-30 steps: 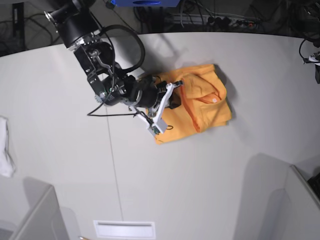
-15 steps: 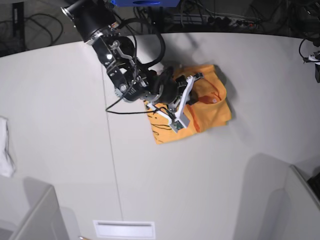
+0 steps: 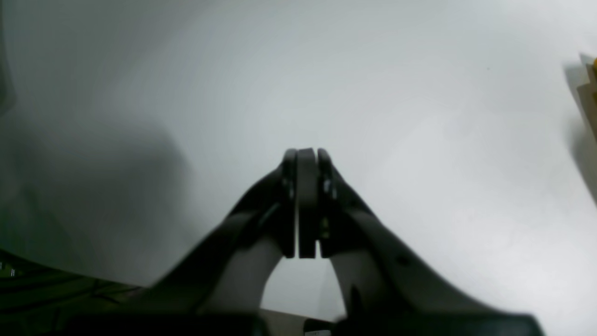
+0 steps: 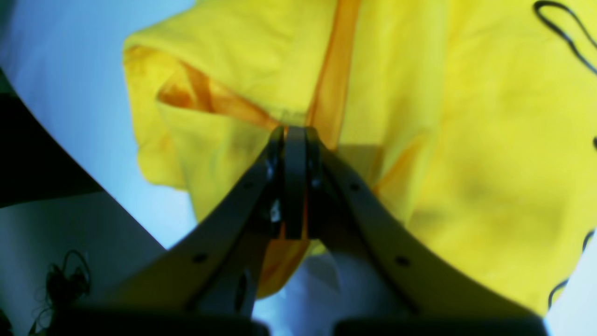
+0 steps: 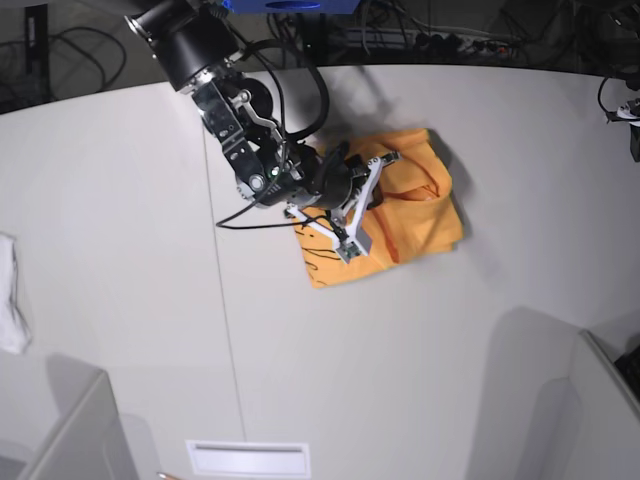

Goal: Fold the T-shirt properly

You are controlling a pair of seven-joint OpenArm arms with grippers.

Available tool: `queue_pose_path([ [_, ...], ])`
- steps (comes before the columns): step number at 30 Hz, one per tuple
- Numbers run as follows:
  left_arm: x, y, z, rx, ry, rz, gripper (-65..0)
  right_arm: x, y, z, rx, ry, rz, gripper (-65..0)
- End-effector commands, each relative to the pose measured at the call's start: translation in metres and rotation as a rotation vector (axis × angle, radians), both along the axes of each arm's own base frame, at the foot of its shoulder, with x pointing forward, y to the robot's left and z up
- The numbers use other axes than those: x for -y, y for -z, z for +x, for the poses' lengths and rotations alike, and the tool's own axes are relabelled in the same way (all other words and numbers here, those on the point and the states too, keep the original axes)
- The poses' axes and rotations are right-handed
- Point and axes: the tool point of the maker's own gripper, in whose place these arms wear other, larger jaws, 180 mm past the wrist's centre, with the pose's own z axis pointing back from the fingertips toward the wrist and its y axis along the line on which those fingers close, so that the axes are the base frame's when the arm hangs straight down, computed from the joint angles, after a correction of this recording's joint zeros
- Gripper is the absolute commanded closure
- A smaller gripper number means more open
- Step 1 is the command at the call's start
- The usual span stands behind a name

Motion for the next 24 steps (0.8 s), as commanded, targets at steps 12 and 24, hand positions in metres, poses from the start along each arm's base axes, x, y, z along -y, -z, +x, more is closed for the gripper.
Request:
queue_pose_path([
  [12, -0.003, -0.013, 0.006, 0.029, 0.022, 0.028, 0.0, -0.045, -0.014, 0.018, 0.053, -0.018, 0.081, 0.0],
  [24, -0.001, -0.014, 0.009, 0.038, 0.026, 0.025, 0.0, -0.108, -0.033, 0.05, 0.114, -0.041, 0.294, 0.0],
])
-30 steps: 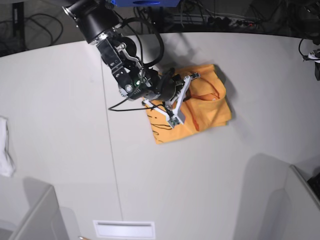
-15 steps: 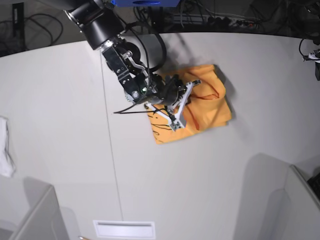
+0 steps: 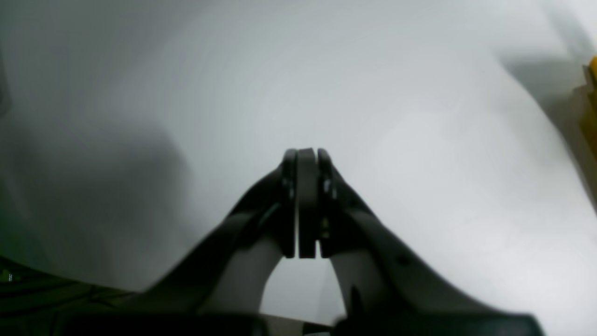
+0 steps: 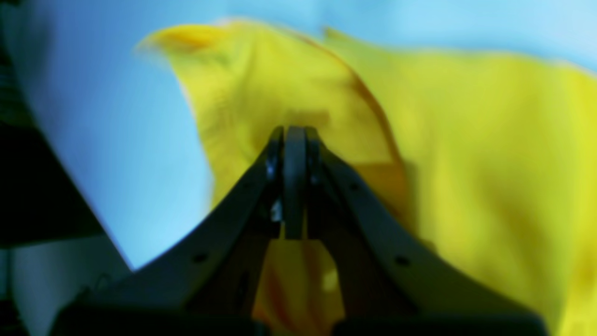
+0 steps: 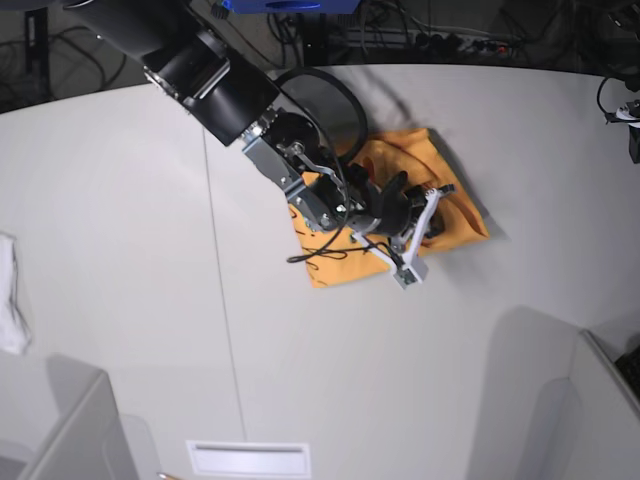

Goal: Fold the T-shirt properly

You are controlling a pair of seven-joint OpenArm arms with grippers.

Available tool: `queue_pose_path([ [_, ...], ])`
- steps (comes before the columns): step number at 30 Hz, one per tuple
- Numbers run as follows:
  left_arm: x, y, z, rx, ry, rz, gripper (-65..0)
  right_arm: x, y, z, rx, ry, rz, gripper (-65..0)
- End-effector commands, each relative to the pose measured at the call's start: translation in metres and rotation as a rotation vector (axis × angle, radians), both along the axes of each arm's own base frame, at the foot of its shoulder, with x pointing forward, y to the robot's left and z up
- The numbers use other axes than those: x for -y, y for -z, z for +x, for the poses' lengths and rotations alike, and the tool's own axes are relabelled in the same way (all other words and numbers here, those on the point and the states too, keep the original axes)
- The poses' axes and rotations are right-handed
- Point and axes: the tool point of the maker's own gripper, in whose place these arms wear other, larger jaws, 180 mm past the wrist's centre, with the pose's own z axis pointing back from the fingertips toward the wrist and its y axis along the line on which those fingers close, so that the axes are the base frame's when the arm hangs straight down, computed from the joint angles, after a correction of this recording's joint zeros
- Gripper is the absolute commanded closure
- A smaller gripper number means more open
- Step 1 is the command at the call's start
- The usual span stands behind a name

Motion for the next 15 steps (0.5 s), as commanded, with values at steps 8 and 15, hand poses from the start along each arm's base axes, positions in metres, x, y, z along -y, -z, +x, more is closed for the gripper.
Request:
queue_pose_path([
  [8, -0.003, -0.015, 0.008, 0.04, 0.019, 0.03, 0.0, -0.041, -0.065, 0.002, 0.137, -0.127, 0.088, 0.0],
  [15, -0.005, -0.016, 0.007, 0.041, 0.015, 0.031, 0.0, 0.03, -0.042, -0.001, 0.033, -0.049, -0.09, 0.0],
])
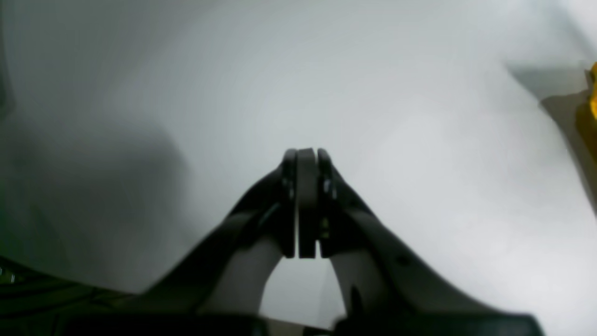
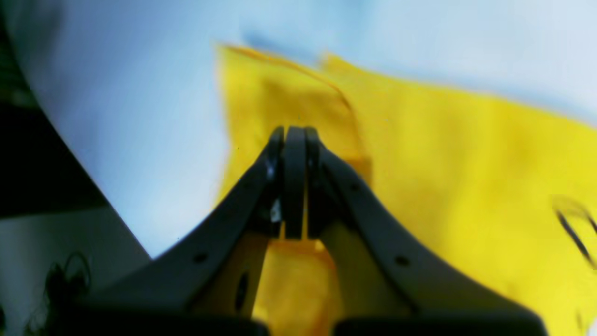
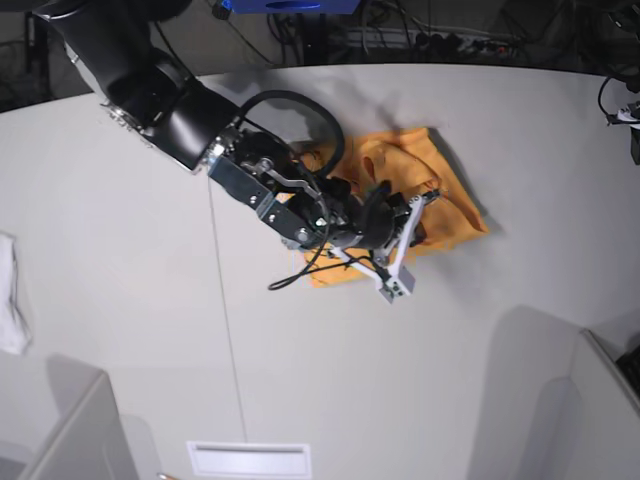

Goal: Fold the T-shirt properly

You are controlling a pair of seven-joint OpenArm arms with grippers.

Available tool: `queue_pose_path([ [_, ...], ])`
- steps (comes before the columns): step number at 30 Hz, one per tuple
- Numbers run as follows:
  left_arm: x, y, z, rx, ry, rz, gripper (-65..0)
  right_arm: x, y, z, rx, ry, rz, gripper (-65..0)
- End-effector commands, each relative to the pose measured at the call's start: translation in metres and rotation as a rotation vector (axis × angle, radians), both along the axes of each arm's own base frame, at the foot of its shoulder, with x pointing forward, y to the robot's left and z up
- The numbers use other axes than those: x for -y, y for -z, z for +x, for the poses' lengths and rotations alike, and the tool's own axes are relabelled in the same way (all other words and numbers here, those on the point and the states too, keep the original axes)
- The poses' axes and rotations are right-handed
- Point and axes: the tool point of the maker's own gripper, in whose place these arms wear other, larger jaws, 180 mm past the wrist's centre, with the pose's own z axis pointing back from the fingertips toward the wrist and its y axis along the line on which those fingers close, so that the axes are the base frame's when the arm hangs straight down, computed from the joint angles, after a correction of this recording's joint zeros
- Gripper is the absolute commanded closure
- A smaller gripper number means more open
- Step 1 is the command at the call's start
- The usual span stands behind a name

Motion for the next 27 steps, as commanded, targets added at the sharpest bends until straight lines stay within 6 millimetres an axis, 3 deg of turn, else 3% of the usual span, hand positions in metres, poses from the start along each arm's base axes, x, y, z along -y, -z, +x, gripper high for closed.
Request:
queue_pose_path([
  [1, -0.004, -0.014, 0.005, 0.032, 0.018, 0.031, 0.0, -0.006, -0.015, 0.002, 0.024, -0.013, 0.035, 0.0],
  [6, -0.002, -0.015, 0.007, 0.037, 0.024, 0.031, 0.0, 0.031, 0.016, -0.006, -0.024, 0.022, -0.03, 0.0],
  [15, -0.003, -0.014, 0.006, 0.035, 0.021, 0.029, 0.0, 0.057, 0.021, -0.012, -0.043, 0.076, -0.023, 0.0],
  [22, -0.003, -0.014, 0.005, 0.032, 0.021, 0.029, 0.0, 0.046, 0.026, -0.041, -0.092, 0.054, 0.011, 0.0],
  [27, -0.002, -0.014, 0.006, 0.034, 0.022, 0.029, 0.0, 0.03, 0.021, -0.049, -0.101, 0.041, 0.048, 0.0],
])
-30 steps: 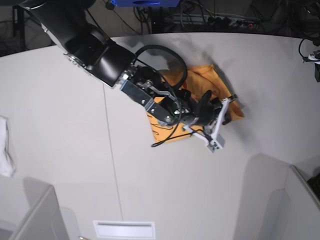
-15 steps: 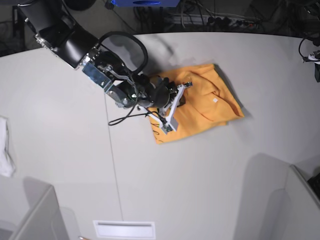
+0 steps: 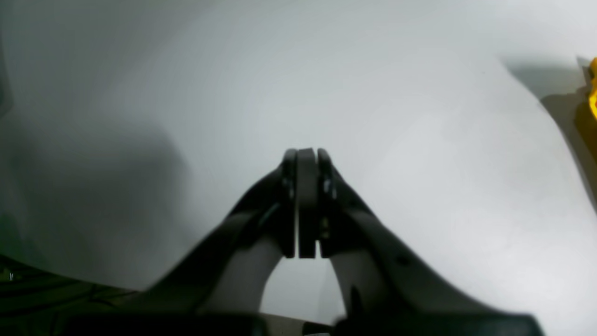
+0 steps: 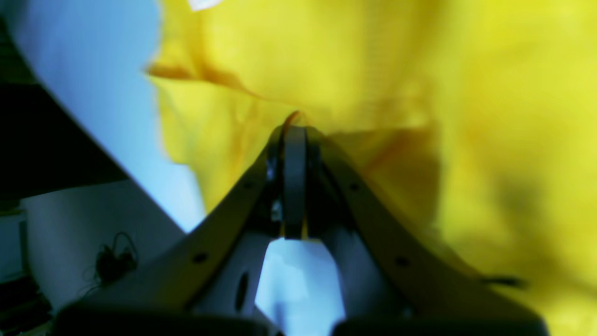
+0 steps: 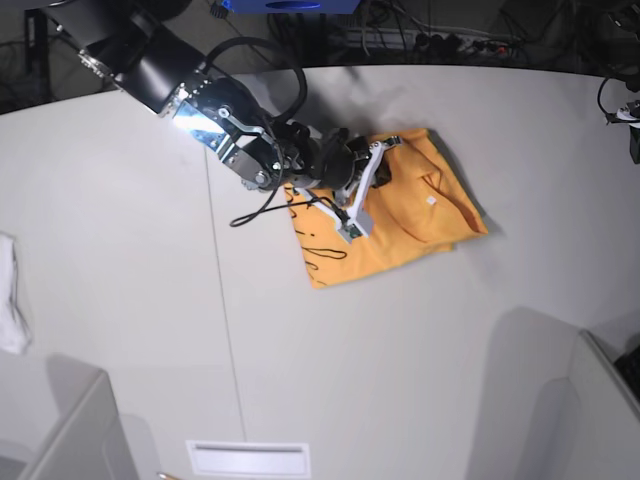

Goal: Fold the T-shirt properly

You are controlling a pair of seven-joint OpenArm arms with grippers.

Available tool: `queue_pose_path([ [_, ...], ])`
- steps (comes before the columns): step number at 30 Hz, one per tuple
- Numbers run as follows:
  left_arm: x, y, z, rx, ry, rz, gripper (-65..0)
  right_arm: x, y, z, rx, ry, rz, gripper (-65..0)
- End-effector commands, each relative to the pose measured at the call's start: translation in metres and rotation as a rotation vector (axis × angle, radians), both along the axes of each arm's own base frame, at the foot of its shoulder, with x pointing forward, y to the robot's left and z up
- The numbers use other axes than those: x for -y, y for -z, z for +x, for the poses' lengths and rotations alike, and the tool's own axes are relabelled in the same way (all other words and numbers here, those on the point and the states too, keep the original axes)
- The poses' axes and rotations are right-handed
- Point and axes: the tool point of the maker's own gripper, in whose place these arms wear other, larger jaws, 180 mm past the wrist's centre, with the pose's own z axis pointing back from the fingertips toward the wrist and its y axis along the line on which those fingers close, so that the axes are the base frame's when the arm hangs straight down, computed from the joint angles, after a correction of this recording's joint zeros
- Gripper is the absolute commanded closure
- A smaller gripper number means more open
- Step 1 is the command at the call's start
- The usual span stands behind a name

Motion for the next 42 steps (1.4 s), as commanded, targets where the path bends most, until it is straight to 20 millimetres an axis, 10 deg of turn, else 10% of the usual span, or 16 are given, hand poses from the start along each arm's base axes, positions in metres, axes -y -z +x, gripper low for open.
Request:
queue_pose_path([
  [1, -0.003, -0.015, 0.007, 0.039, 0.021, 0.029, 0.0, -0.006, -0.016, 0.011, 0.044, 0.001, 0.04, 0.0],
  [13, -0.004, -0.015, 0.006, 0.04, 0.017, 0.029, 0.0, -0.047, -0.035, -0.022, 0.041, -0.098, 0.113, 0.0],
  [20, -0.003, -0.016, 0.008, 0.043, 0.021, 0.03, 0.0, -0.067, -0.082, -0.052, 0.164, -0.281, 0.199, 0.0],
  [24, -0.003, -0.015, 0.008, 0.043, 0.02, 0.029, 0.0, -0.059, -0.097, -0.032, 0.205, -0.233, 0.219, 0.0],
  [34, -0.002, -0.015, 0.008, 0.043, 0.022, 0.029, 0.0, -0.019, -0.046, 0.018, 0.224, -0.097, 0.034, 0.0],
  [42, -0.002, -0.015, 0.008, 0.043, 0.02, 0.028, 0.0, -0.056, -0.035, -0.034, 0.2, -0.253, 0.033, 0.0],
])
